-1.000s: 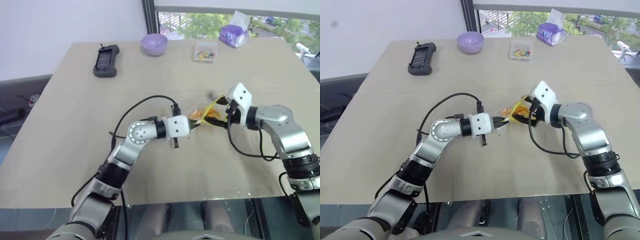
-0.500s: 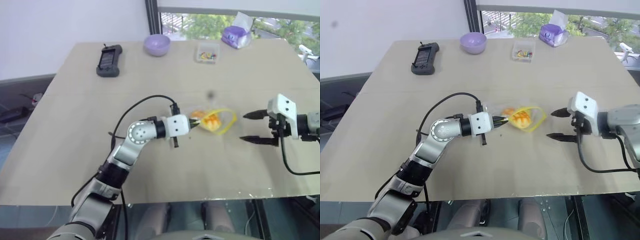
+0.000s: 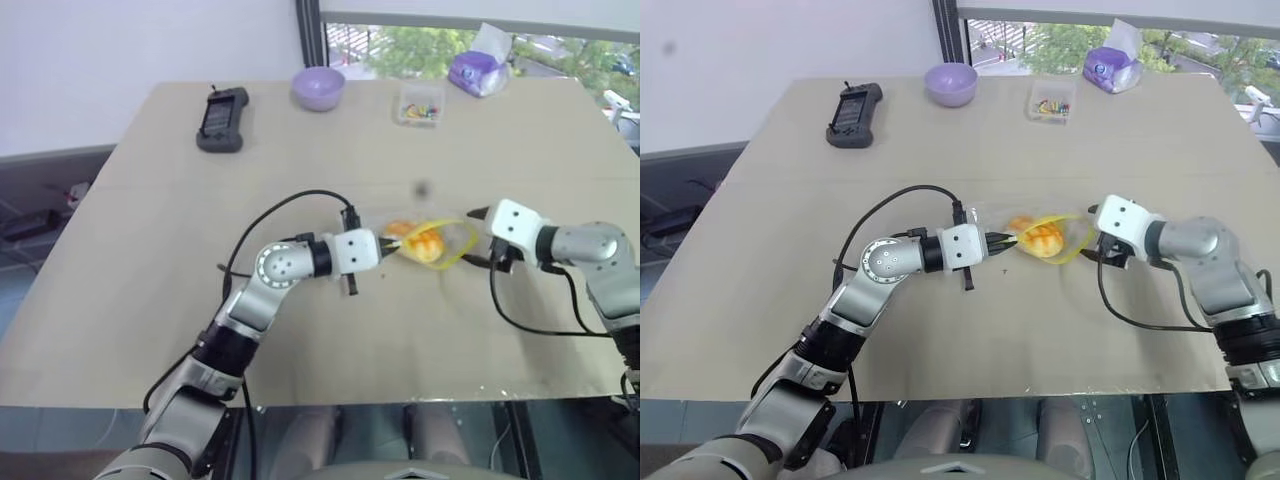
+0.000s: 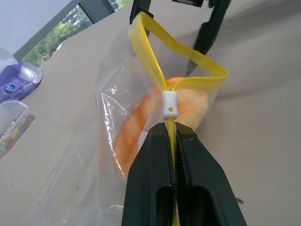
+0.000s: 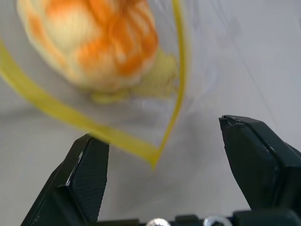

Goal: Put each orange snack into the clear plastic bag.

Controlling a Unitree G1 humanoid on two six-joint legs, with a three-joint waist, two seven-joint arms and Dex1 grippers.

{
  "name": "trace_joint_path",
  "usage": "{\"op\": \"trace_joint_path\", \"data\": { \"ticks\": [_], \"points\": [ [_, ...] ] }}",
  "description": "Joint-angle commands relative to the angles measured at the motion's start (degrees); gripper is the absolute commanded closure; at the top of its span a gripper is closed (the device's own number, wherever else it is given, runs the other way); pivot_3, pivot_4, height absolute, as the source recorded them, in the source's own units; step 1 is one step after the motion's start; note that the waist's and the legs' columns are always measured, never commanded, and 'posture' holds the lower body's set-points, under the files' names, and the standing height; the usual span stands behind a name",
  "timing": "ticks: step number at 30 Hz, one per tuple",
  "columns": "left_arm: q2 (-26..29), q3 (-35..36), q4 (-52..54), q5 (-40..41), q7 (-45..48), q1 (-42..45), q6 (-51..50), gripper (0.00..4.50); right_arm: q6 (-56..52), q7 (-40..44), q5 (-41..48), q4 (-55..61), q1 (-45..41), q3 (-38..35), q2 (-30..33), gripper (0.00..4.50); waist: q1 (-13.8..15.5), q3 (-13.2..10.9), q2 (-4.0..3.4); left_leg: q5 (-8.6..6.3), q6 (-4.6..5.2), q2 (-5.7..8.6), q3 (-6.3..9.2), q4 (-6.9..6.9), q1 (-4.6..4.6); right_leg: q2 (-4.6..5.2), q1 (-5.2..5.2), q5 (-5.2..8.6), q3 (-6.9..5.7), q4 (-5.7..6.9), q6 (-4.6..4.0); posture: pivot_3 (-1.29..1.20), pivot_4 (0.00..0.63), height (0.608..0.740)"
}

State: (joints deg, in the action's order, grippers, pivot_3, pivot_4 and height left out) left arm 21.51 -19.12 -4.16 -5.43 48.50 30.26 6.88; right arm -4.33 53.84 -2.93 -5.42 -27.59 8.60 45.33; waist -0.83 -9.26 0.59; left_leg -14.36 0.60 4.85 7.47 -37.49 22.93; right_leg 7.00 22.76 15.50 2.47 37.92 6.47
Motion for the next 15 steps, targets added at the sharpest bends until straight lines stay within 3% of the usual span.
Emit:
{"op": "trace_joint_path", "data": {
  "ticks": [1, 6, 15],
  "points": [
    [0.1, 0.5, 1.4, 0.6, -0.3, 0.4, 0.4, 4.5, 1.3, 0.4, 0.2, 1.6, -1.1, -1.8, 1.4, 2.23, 0.0, 0.0, 0.0, 0.0, 0.0, 0.0, 0.01, 0.0, 0.0, -0.01, 0.0, 0.0, 0.0, 0.0, 0.0, 0.0, 0.15, 0.74],
    [-0.1, 0.4, 1.3, 0.5, -0.4, 0.5, 0.3, 4.5, 1.4, 0.7, 0.2, 1.6, -0.7, -1.8, 1.5, 4.46, 0.0, 0.0, 0.0, 0.0, 0.0, 0.01, 0.0, 0.0, 0.0, -0.01, 0.0, 0.0, 0.0, 0.0, 0.0, 0.0, 0.15, 0.74],
    [0.1, 1.2, 0.6, 0.4, -1.0, 1.1, 0.6, 4.5, 1.6, -1.6, -1.5, -0.4, -2.1, -2.9, 2.3, 4.46, 0.0, 0.0, 0.0, 0.0, 0.0, 0.01, 0.0, 0.0, -0.01, -0.01, 0.0, 0.0, 0.0, 0.01, 0.0, 0.0, 0.15, 0.74]
  ]
}}
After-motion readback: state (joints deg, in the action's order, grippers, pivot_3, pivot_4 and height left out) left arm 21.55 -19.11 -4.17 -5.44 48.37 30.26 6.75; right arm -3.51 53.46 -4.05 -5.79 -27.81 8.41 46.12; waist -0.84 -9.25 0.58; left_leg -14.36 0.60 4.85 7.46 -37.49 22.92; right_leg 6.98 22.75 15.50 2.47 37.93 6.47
